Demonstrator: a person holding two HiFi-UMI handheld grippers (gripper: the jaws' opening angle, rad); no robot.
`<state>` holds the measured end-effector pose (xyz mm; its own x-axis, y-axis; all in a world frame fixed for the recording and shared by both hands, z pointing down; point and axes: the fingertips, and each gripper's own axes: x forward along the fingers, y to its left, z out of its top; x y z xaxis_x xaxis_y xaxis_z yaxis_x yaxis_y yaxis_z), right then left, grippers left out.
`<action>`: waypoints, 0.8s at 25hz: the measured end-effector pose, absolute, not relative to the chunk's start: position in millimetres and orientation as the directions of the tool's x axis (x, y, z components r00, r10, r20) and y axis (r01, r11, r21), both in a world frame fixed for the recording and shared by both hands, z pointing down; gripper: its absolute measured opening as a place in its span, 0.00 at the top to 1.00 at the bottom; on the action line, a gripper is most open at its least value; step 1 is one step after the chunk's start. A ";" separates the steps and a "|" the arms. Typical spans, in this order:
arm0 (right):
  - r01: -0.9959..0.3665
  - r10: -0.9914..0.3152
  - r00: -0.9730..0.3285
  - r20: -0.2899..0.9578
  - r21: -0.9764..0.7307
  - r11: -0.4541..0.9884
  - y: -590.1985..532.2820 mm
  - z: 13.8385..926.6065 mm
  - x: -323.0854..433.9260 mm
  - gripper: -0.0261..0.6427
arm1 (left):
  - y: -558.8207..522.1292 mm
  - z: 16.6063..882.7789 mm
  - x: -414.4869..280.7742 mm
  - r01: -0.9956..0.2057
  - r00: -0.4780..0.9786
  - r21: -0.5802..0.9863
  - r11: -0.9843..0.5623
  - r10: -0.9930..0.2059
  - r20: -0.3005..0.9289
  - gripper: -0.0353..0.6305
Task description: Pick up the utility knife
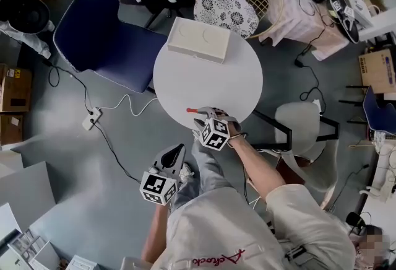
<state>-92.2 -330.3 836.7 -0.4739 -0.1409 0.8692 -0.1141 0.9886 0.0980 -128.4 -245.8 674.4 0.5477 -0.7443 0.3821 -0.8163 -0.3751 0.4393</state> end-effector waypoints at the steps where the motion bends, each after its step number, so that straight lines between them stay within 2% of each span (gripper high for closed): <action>1: -0.111 -0.132 -0.464 0.876 0.090 0.990 -333.4 840.6 -92.3 0.78 | -245.1 674.4 -129.0 -0.817 0.545 0.440 -0.372 -0.746 0.383 0.93; 14: -0.068 0.036 -0.411 0.911 -0.070 0.995 -345.6 859.3 -96.6 0.79 | -242.2 677.8 -132.0 -0.817 0.544 0.450 -0.361 -0.742 0.391 0.93; 20: -0.080 0.029 -0.429 0.903 -0.069 0.994 -345.3 860.2 -95.4 0.79 | -241.7 678.5 -131.9 -0.817 0.543 0.449 -0.362 -0.745 0.388 0.93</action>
<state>-95.4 -345.3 860.2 -0.4286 0.0286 0.9030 -0.0797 0.9944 -0.0694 -131.9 -241.7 678.5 0.5433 -0.7445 0.3880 -0.8169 -0.3622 0.4489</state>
